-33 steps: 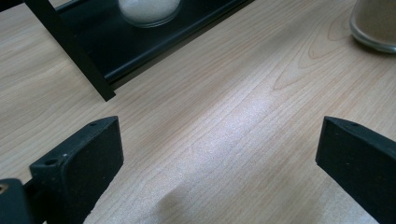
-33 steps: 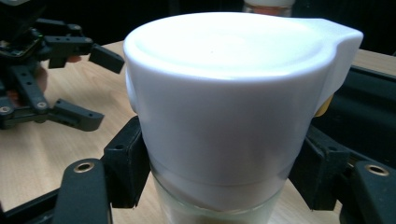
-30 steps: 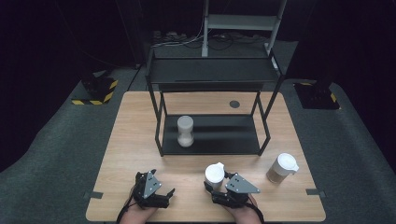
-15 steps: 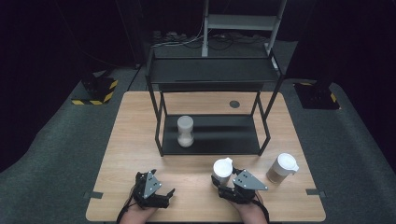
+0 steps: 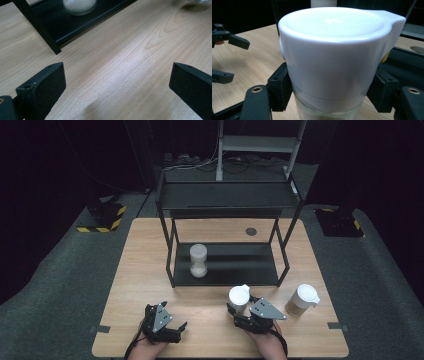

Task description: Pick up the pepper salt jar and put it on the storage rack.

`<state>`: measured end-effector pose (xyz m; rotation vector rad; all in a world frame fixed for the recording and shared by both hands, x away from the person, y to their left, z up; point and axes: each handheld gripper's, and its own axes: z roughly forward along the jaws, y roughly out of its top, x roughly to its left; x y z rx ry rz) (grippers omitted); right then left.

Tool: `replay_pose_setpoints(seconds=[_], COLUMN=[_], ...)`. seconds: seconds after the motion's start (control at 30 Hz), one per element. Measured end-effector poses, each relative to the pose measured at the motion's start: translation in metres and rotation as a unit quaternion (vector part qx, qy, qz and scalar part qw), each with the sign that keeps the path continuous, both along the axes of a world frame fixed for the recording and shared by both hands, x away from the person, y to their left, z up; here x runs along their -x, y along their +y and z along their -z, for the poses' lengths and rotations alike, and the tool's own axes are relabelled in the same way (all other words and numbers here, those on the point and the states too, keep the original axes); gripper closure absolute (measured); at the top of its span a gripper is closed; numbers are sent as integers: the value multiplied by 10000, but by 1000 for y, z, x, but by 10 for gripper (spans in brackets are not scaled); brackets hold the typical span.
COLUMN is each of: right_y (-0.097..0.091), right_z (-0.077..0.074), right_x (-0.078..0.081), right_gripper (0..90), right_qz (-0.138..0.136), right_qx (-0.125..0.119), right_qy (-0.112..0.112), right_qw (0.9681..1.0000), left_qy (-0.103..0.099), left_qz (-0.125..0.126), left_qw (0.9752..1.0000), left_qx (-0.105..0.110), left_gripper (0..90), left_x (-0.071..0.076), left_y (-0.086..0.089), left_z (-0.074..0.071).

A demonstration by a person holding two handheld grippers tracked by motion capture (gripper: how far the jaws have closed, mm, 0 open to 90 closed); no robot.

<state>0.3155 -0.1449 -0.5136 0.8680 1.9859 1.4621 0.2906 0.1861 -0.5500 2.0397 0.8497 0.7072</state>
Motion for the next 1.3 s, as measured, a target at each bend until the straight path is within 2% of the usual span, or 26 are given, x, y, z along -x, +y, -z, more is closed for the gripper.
replay_pose_setpoints(seconds=[0.57,1.3], right_y=[4,13], right_z=[-9,-29], right_x=[-16,-36], right_gripper=[303,303], right_qz=[98,128], right_qx=[-54,-97], right_qy=[72,26], right_qw=[9999,9999], left_qy=[4,15], left_qz=[21,43], left_qw=[10000,10000], left_qx=[46,76], left_gripper=[11,11], left_x=[0,0], left_y=[0,1], left_z=[0,0])
